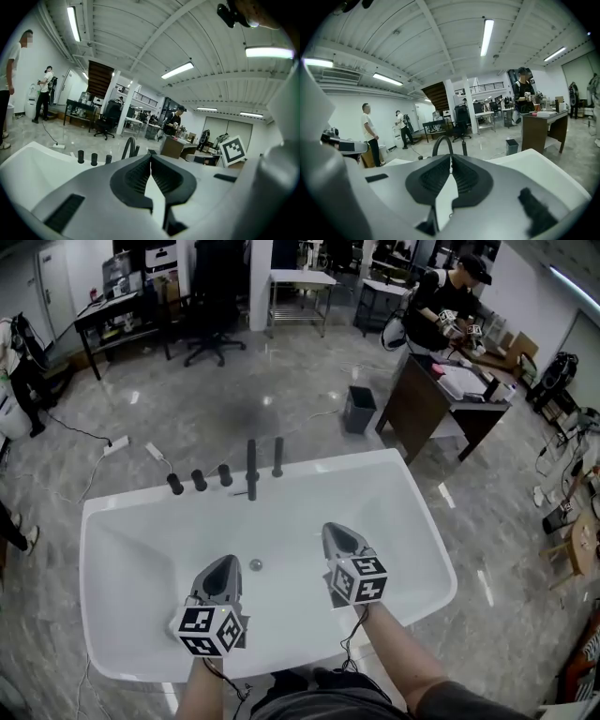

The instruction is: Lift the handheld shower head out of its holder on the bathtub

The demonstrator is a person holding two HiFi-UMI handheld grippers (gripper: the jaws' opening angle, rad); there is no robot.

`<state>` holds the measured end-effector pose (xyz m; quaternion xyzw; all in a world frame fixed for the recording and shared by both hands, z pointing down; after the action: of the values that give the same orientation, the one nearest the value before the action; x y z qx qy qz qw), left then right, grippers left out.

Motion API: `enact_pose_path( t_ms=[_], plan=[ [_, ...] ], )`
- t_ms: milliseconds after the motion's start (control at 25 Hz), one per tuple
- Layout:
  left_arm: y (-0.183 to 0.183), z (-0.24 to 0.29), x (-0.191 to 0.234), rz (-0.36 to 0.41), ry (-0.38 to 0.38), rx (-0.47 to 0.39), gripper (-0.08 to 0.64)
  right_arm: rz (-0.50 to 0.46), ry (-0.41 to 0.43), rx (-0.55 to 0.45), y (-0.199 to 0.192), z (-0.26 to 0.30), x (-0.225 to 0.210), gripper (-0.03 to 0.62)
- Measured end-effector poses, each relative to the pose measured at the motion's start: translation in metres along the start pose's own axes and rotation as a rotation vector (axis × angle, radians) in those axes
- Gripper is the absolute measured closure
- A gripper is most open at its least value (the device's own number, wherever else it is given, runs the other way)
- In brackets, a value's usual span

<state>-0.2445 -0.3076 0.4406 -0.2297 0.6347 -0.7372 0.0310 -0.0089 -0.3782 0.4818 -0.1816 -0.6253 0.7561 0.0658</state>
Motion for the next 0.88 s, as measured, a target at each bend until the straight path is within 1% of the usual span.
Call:
enact_pose_path(
  t_ms=[160, 320, 480, 640, 880],
  plan=[
    [-0.002, 0.027, 0.025, 0.002, -0.028, 0.013, 0.545, -0.007, -0.022, 0.012, -0.005, 0.029, -0.004, 0.563],
    [-0.002, 0.046, 0.042, -0.006, -0.027, 0.014, 0.545, -0.024, -0.014, 0.04, -0.017, 0.056, -0.006, 0.563],
    [-0.008, 0.065, 0.047, -0.007, -0.008, 0.01, 0.545, -0.029, -0.008, 0.06, -0.032, 0.083, -0.02, 0.563],
    [-0.016, 0.089, 0.048, -0.002, 0.03, 0.013, 0.545, 0.008, 0.0, 0.066, -0.043, 0.113, -0.041, 0.563],
    [-0.033, 0.132, 0.043, -0.008, 0.076, 0.014, 0.545, 0.006, 0.053, 0.066, -0.052, 0.157, -0.066, 0.563]
  ],
)
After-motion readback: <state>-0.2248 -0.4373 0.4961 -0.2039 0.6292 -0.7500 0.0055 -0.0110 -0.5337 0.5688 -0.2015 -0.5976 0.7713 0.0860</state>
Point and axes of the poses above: the fingertips, and each gripper's own axes: z forward along the fingers, x to its left, y out of its top, the point moved 4 cm from there along -z, backward along the fingers, and after that the axes turned 12 degrees about -x, right-handed, at the moved point
